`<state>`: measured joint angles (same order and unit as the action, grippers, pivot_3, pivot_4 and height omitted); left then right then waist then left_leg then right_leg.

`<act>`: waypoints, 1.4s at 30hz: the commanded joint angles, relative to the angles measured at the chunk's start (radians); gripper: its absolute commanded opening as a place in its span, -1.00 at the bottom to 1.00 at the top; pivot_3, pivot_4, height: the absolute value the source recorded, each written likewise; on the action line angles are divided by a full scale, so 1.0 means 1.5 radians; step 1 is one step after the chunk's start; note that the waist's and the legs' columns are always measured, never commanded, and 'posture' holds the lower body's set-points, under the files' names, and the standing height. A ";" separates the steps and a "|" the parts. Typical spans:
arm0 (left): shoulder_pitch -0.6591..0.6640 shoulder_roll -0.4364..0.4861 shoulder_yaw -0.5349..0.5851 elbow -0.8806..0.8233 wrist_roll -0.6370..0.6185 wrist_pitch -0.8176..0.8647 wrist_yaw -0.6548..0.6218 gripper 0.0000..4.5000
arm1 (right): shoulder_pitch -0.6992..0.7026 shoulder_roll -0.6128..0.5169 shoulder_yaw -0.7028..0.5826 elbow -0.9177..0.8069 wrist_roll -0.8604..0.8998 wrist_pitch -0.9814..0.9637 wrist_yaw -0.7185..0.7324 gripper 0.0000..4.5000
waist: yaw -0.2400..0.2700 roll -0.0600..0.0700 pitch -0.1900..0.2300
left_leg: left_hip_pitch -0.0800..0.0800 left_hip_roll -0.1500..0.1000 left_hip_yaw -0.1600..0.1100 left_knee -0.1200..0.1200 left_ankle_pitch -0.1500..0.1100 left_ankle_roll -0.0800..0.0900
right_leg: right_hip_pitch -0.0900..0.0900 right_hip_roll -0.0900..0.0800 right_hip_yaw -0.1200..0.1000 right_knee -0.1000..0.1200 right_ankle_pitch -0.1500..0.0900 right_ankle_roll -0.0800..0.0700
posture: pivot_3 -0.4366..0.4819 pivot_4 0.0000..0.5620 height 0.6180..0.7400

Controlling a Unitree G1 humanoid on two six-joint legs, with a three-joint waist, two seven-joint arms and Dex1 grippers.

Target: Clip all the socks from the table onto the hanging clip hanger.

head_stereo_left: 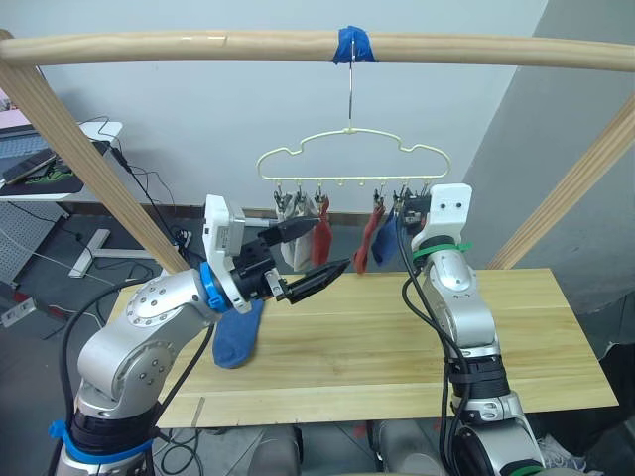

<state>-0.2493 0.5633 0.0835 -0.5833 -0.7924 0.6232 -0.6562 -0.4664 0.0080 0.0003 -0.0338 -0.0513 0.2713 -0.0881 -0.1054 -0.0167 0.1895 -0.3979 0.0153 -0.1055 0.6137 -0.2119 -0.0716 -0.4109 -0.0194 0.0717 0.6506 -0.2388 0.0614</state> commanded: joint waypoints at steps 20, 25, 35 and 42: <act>0.050 -0.001 0.023 0.072 0.054 -0.043 0.008 1.00 | -0.045 -0.191 -0.085 -0.082 0.260 0.241 0.302 -1.00 | -0.001 0.000 0.000 | 0.001 0.000 0.000 0.001 0.000 0.000 | 0.001 0.000 0.000 0.001 0.000 0.000 | -0.24 -0.51 1.00; 0.108 0.045 0.008 0.265 0.207 -0.158 -0.020 1.00 | -0.103 -0.314 -0.132 -0.073 0.478 0.511 0.463 -1.00 | -0.004 0.000 0.000 | 0.001 0.000 0.000 0.003 0.000 0.000 | 0.001 0.000 0.000 0.003 0.000 0.000 | -0.27 -0.53 1.00; 0.047 0.018 -0.041 0.587 0.383 -0.326 -0.012 1.00 | -0.113 -0.362 -0.108 -0.089 0.550 0.595 0.517 -1.00 | -0.004 0.000 -0.001 | 0.000 0.000 0.000 0.008 0.000 0.000 | 0.001 0.000 0.000 0.006 -0.003 0.003 | -0.26 -0.57 1.00; -0.075 -0.030 -0.068 0.843 0.449 -0.362 -0.014 1.00 | -0.124 -0.367 -0.102 -0.075 0.525 0.579 0.503 -1.00 | -0.004 -0.001 -0.001 | 0.000 -0.001 0.000 0.010 0.000 0.000 | 0.001 0.000 0.000 0.007 -0.002 0.004 | -0.30 -0.58 1.00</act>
<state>-0.3301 0.5167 -0.0159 0.6180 -0.1481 0.1180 -0.6800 -0.6296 -0.5330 -0.1429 -0.1318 0.7266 1.1580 0.6660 -0.1121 -0.0185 0.1874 -0.3984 0.0140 -0.1060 0.6284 -0.2121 -0.0712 -0.4097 -0.0192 0.0717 0.6615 -0.2414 0.0675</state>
